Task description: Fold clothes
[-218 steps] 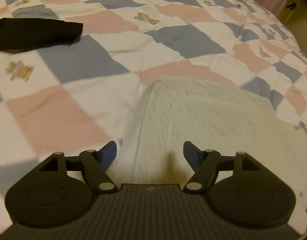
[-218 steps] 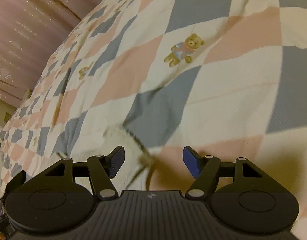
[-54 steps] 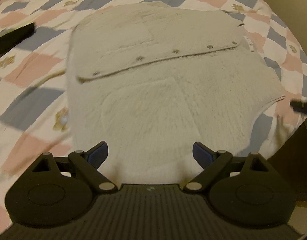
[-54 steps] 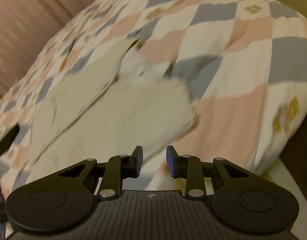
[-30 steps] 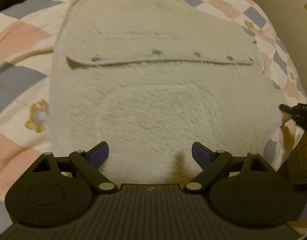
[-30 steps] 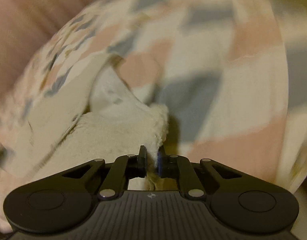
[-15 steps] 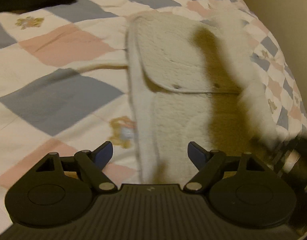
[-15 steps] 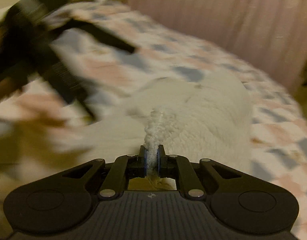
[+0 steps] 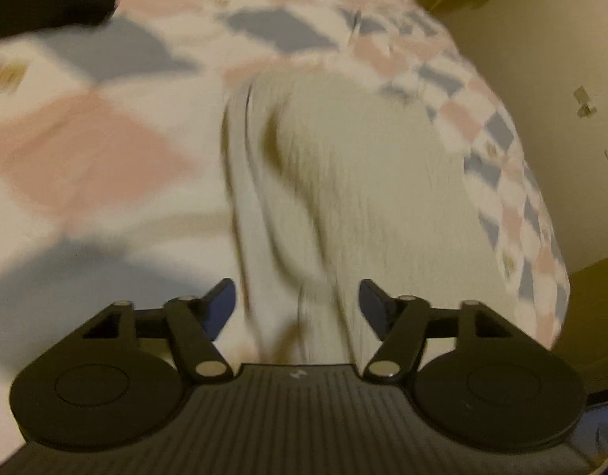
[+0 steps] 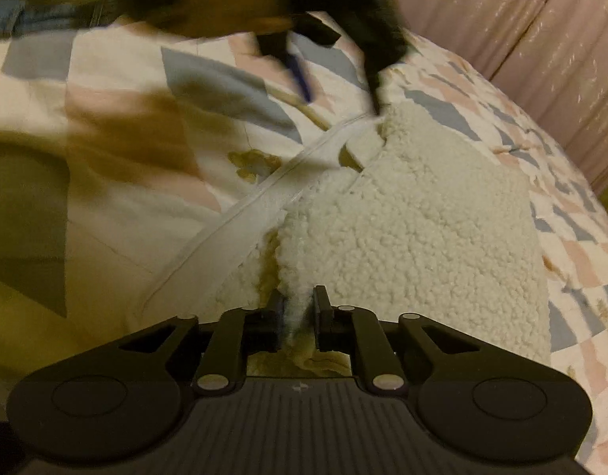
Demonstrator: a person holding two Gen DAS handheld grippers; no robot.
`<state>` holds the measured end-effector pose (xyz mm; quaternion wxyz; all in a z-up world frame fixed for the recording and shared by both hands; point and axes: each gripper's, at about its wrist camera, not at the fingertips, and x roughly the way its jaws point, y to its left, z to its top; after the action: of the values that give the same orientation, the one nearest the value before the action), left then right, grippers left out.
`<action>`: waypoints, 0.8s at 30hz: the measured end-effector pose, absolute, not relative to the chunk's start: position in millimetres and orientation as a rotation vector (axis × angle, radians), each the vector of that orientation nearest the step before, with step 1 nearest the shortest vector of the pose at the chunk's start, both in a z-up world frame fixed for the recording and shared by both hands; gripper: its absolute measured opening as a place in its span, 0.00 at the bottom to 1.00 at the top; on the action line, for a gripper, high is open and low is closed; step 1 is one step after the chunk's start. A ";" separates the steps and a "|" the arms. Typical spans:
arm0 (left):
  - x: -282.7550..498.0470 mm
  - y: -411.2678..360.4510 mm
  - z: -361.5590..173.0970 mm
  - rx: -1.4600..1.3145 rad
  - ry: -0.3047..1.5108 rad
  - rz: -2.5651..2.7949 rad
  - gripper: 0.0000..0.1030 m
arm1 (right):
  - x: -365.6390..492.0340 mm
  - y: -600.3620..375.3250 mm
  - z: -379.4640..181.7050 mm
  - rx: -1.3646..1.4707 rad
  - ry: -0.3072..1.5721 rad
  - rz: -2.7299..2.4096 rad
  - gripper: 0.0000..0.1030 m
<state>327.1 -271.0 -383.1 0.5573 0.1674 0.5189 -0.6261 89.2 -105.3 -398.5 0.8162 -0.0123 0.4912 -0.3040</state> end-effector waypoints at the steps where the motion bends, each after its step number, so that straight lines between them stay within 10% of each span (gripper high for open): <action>1: 330.7 -290.1 -383.3 0.387 1.212 -1.494 0.65 | 90.0 -102.5 -400.1 -0.036 1.055 -0.650 0.19; 7: 341.7 -378.2 -401.2 0.424 1.137 -1.549 0.65 | 95.5 -101.6 -406.4 -0.029 1.069 -0.677 0.21; 9: 340.4 -397.1 -415.7 0.446 1.175 -1.571 0.54 | 95.2 -106.3 -405.7 0.009 1.058 -0.695 0.11; 11: 337.9 -407.4 -428.5 0.432 1.238 -1.609 0.16 | 93.1 -108.2 -401.1 0.046 1.040 -0.719 0.09; 13: 337.9 -408.9 -425.3 0.419 1.219 -1.635 0.11 | 89.5 -105.9 -391.0 0.071 1.011 -0.746 0.08; 24: 342.3 -393.7 -425.2 0.504 0.999 -1.666 0.10 | 109.4 -97.3 -383.9 0.064 0.971 -0.721 0.08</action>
<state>342.3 -393.7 -425.2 0.5374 0.2116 0.4196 -0.7002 109.4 -97.3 -383.9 0.8220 0.0300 0.4566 -0.3390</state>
